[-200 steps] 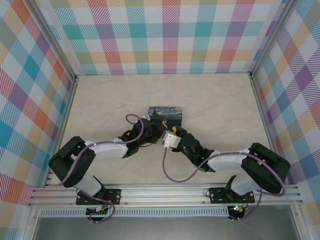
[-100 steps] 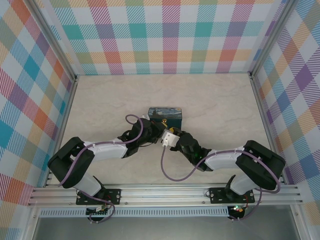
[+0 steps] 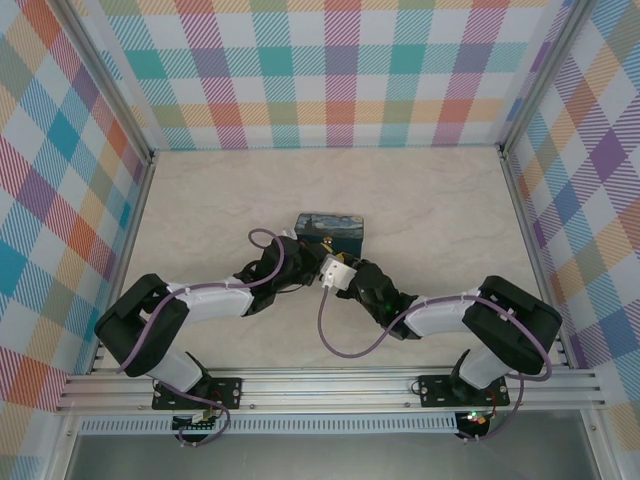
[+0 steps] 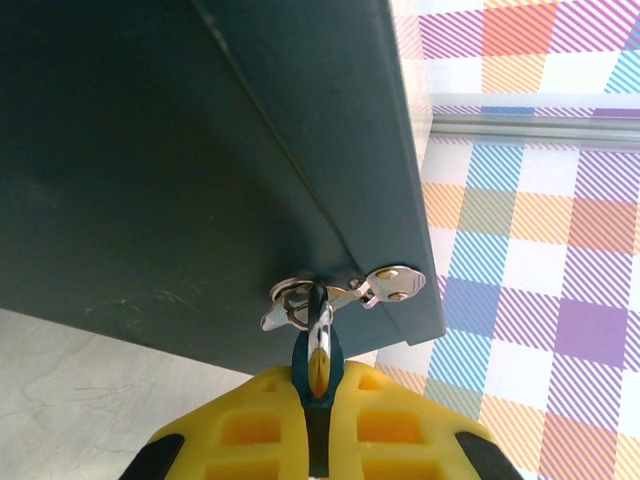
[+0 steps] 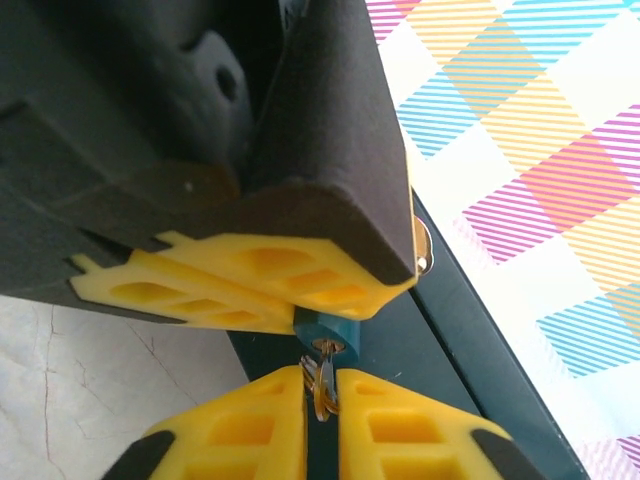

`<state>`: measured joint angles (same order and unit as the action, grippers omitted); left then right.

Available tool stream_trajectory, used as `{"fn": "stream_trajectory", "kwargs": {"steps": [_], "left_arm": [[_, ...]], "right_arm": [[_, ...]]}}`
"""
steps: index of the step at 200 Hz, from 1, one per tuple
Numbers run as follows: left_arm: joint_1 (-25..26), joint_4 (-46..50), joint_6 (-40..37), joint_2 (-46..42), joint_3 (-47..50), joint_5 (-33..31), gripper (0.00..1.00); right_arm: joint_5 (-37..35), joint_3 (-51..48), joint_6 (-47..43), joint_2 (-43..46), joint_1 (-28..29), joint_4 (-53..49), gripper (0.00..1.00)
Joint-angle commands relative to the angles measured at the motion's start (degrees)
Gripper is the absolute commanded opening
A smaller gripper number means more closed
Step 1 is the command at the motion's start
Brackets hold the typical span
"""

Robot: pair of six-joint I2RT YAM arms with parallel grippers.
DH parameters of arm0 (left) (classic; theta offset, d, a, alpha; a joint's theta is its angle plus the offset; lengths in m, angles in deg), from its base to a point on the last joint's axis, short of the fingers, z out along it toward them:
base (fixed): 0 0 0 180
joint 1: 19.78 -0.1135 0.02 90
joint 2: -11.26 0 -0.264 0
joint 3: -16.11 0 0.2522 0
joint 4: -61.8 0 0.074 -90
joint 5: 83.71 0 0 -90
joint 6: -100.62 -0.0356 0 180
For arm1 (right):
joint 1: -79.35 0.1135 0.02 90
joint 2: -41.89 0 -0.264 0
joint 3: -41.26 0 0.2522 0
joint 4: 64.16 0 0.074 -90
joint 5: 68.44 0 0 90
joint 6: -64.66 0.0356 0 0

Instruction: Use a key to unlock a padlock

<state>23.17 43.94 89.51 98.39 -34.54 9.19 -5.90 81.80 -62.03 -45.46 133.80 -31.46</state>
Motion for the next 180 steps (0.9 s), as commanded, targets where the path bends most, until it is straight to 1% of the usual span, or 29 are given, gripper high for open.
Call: {"fn": "stream_trajectory", "kwargs": {"steps": [1, 41, 78, 105, 120, 130, 145, 164, 180], "left_arm": [[0.1, -3.4, 1.3, -1.6, 0.5, 1.2, 0.0], [0.1, -3.8, 1.1, -1.4, 0.4, 1.7, 0.0], [0.6, -4.4, 1.5, -0.9, 0.6, 1.6, 0.0], [1.0, -4.7, 1.7, -0.3, 0.2, 1.7, 0.0], [1.1, -4.8, 2.0, -0.6, 0.4, 1.4, 0.0], [1.0, -4.2, 1.8, -1.1, 0.6, 0.9, 0.0], [1.0, -2.7, 1.3, -2.0, 0.6, 0.1, 0.0], [0.8, -2.2, 1.3, -2.5, 0.8, -0.2, 0.0], [0.6, -2.1, 1.3, -2.5, 0.8, 0.0, 0.0]], "right_arm": [[0.4, 2.1, 3.5, -0.2, -0.2, 2.9, 0.1], [2.1, 3.7, 12.2, 1.9, -0.5, -4.1, 0.02], [4.2, 4.1, 19.7, 2.8, -0.6, -7.4, 0.01], [5.0, 3.6, 20.9, 2.0, -0.6, -6.1, 0.01], [4.0, 3.2, 19.0, 1.3, -0.6, -4.6, 0.07], [3.4, 2.2, 17.0, 1.0, -0.6, -2.0, 0.16], [2.8, 1.2, 14.1, 1.0, -0.6, -0.1, 0.24], [2.0, 0.7, 11.2, 1.1, -0.6, 0.3, 0.31], [1.7, -0.3, 10.3, 1.8, -0.6, 1.3, 0.32]]}}
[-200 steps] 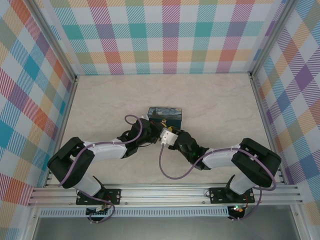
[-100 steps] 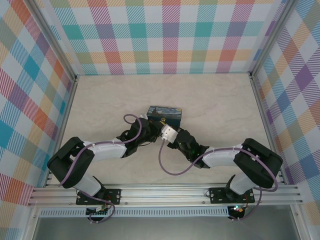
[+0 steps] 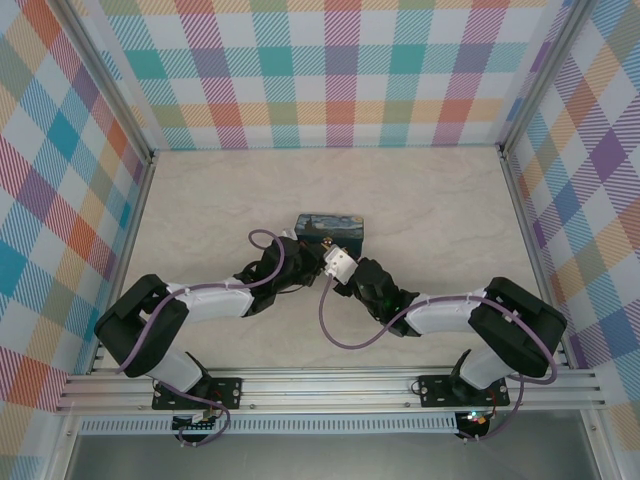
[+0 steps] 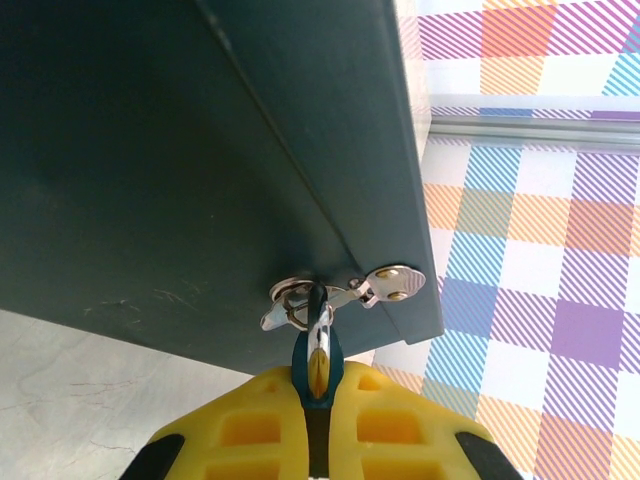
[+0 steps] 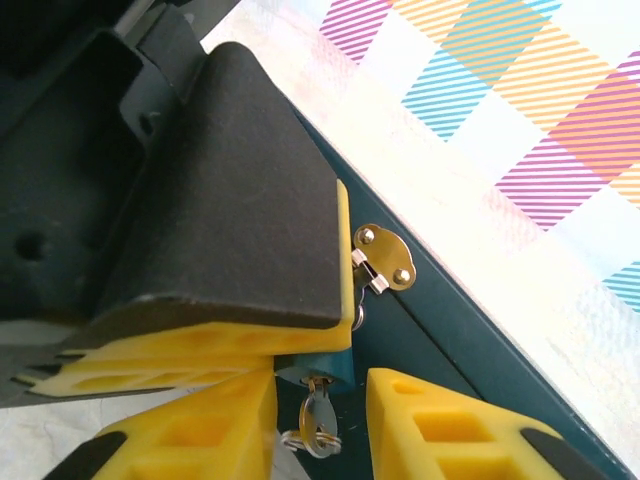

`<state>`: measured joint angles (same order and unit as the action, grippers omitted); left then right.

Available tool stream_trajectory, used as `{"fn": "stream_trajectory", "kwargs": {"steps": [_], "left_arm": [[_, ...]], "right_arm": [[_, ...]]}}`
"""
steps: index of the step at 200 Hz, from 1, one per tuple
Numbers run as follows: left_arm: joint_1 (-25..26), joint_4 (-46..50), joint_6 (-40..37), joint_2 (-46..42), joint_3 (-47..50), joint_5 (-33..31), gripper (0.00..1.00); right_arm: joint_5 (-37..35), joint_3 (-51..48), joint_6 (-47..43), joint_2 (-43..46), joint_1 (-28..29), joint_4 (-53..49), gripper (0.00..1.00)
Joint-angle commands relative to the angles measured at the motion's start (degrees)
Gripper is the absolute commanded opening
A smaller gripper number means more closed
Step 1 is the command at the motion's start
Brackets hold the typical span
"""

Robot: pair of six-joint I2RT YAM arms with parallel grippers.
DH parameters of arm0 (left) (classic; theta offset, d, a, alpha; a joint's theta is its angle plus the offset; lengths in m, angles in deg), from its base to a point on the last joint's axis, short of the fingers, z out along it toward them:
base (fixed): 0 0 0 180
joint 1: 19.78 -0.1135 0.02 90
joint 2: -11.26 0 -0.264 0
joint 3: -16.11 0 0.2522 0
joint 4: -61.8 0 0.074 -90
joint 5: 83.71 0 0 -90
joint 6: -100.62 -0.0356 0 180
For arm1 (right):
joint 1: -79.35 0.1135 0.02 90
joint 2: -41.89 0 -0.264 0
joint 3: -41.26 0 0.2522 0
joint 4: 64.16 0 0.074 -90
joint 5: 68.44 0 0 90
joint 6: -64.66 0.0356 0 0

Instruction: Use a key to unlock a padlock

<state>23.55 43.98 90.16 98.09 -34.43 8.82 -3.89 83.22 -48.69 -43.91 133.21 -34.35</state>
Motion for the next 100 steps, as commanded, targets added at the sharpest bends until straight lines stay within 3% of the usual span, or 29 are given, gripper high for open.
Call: {"fn": "stream_trajectory", "kwargs": {"steps": [1, 54, 100], "left_arm": [[0.3, -2.2, 0.7, -2.3, 0.7, 0.4, 0.0], [0.2, -2.0, 0.4, -2.2, 0.4, 1.1, 0.0], [0.2, -2.0, 0.4, -2.2, 0.8, 0.9, 0.0]], "right_arm": [[-0.3, -1.8, -3.1, 0.3, 0.0, 4.3, 0.33], [0.7, -2.1, -2.1, 1.3, 0.0, 3.9, 0.25], [0.7, -1.0, -2.6, 0.6, 0.0, 5.1, 0.28]]}}
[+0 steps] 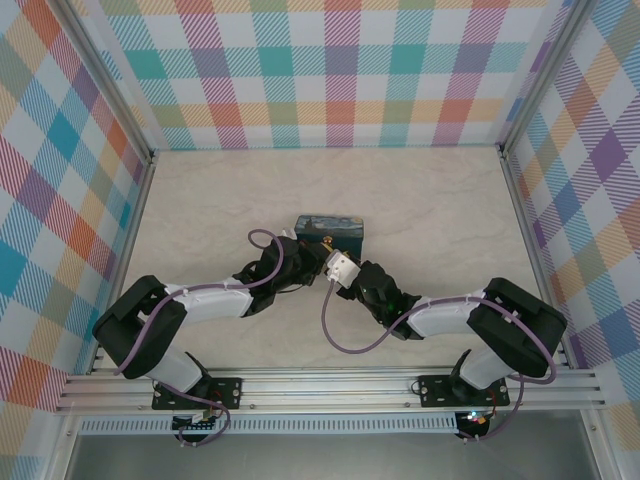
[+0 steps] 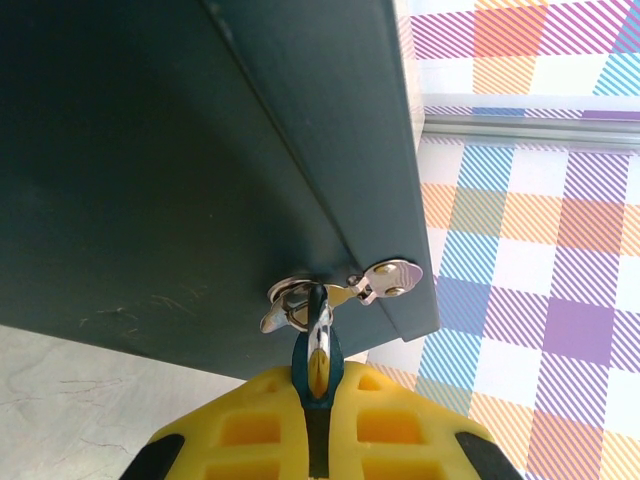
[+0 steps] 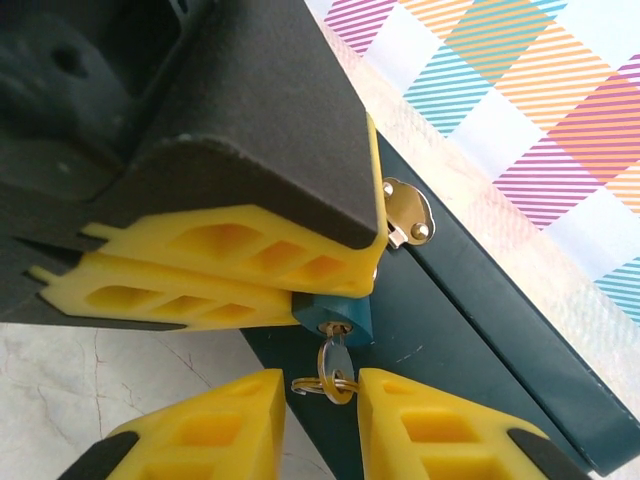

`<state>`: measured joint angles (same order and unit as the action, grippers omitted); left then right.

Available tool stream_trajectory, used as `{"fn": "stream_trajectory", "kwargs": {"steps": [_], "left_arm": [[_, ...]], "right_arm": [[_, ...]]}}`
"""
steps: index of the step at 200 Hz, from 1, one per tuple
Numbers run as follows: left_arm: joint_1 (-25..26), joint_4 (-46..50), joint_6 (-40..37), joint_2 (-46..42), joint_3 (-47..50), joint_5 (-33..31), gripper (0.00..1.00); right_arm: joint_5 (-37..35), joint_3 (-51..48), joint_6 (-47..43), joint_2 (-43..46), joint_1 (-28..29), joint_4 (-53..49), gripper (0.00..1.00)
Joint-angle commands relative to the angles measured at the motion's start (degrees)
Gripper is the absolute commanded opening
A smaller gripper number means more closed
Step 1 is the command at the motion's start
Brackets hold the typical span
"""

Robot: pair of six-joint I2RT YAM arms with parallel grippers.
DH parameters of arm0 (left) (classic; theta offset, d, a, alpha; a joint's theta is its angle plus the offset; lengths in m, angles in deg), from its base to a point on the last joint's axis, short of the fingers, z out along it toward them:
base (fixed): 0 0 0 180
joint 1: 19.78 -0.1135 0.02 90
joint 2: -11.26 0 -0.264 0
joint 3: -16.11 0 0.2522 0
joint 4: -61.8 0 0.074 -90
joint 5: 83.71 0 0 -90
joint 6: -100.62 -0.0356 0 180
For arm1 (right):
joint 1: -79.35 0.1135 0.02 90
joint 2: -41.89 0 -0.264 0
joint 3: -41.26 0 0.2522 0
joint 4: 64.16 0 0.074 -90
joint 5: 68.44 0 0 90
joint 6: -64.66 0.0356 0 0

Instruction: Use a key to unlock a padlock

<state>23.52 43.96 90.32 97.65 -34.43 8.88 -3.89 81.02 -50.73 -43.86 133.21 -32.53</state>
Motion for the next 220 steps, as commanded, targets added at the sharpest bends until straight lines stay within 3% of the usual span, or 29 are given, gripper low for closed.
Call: {"fn": "stream_trajectory", "kwargs": {"steps": [1, 55, 121, 161, 220], "left_arm": [[0.2, -2.0, 0.2, -1.8, 0.9, 0.8, 0.0], [0.2, -2.1, 0.3, -1.3, 0.9, 1.1, 0.0], [0.3, -2.3, 0.4, -0.7, 0.5, 1.8, 0.0], [0.2, -2.3, 0.2, -0.5, 0.3, 2.2, 0.0], [0.5, -2.8, 0.3, -0.3, 0.3, 2.0, 0.0]], "right_arm": [[0.7, 1.2, -0.6, 0.6, 0.0, 3.3, 0.28], [1.4, 1.7, -0.4, 1.2, 0.0, 3.6, 0.24], [1.9, 2.7, 1.5, -0.3, 0.0, 3.9, 0.09], [3.3, 3.5, 6.0, -0.6, -0.1, 2.7, 0.01], [5.7, 4.1, 15.7, -0.9, -0.7, -0.9, 0.0]]}}
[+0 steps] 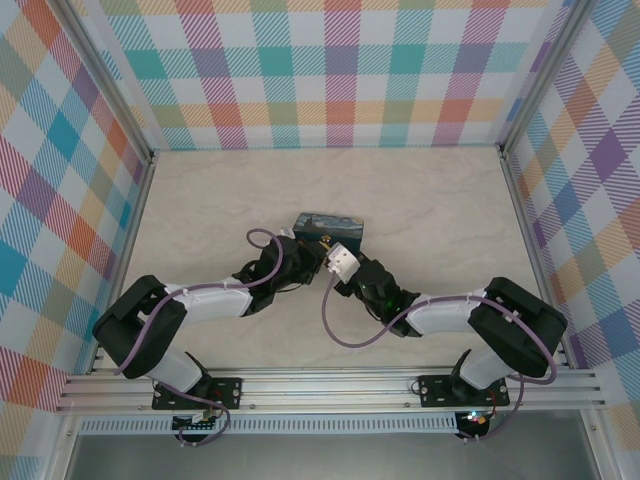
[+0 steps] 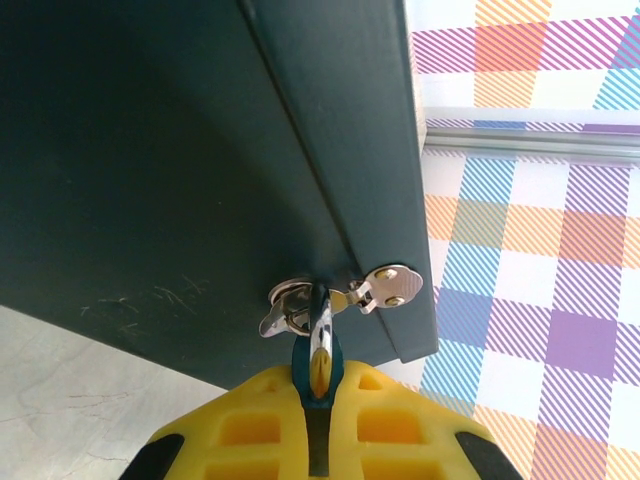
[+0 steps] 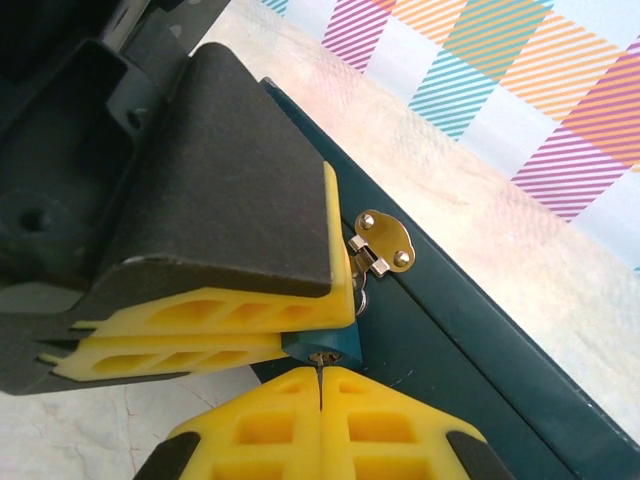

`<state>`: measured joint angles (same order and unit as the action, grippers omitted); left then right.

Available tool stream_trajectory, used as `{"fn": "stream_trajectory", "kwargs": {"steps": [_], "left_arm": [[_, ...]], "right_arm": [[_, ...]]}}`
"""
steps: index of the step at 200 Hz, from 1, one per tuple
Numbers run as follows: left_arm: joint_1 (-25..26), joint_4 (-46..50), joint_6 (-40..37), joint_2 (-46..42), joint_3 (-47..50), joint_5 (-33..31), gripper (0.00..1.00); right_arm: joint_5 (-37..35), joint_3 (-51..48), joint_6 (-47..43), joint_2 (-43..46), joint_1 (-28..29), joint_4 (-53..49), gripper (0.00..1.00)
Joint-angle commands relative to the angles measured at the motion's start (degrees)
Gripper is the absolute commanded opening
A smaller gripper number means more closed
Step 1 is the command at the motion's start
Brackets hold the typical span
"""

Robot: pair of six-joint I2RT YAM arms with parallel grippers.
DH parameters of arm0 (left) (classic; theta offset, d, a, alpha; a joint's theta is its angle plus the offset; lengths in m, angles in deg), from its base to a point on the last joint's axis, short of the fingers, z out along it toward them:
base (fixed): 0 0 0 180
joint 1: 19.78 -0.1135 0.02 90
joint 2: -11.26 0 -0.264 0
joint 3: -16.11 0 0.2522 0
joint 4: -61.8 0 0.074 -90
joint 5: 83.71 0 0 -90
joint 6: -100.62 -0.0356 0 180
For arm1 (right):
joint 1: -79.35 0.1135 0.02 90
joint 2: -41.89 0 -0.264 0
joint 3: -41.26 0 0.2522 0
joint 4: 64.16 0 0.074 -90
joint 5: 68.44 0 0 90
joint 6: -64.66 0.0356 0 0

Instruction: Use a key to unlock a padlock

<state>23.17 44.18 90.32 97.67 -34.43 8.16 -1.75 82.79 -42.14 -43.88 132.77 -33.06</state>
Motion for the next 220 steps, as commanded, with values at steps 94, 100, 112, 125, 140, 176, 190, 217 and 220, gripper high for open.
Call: {"fn": "stream_trajectory", "kwargs": {"steps": [94, 100, 112, 125, 140, 176, 190, 217, 220], "left_arm": [[1.4, -3.4, 0.8, -0.2, 0.1, 2.2, 0.0], [1.4, -3.4, 0.8, -0.2, 0.1, 2.1, 0.0], [1.4, -3.3, 0.8, -0.4, 0.1, 2.0, 0.0], [1.4, -3.3, 0.8, -0.4, 0.1, 1.8, 0.0], [1.4, -3.2, 0.8, -0.5, 0.2, 1.7, 0.0], [1.4, -2.5, 0.9, -0.9, 0.3, 1.1, 0.0], [1.1, -2.1, 0.8, -1.4, 0.3, 0.8, 0.0], [0.4, -0.6, 0.7, -2.6, 0.5, 0.3, 0.0], [0.3, -0.5, 0.6, -2.8, 0.5, 0.2, 0.0]], "right_arm": [[14.8, 1.9, 25.8, -1.1, -4.0, -0.4, 0.0], [15.8, 1.9, 26.6, -1.2, -4.3, -0.3, 0.0], [17.5, 1.7, 28.2, -1.3, -5.1, -0.1, 0.0], [19.4, 1.3, 30.2, -1.3, -6.0, 0.7, 0.0], [20.4, 0.7, 31.4, -1.4, -6.6, 1.3, 0.0], [21.0, 0.2, 30.1, -1.3, -7.4, -0.2, 0.0], [20.3, 0.1, 28.1, -0.5, -7.5, -1.9, 0.07], [17.8, -2.0, 22.5, 2.7, -7.6, -3.4, 0.32], [17.8, -2.2, 22.0, 3.0, -7.6, -3.5, 0.34]]}}
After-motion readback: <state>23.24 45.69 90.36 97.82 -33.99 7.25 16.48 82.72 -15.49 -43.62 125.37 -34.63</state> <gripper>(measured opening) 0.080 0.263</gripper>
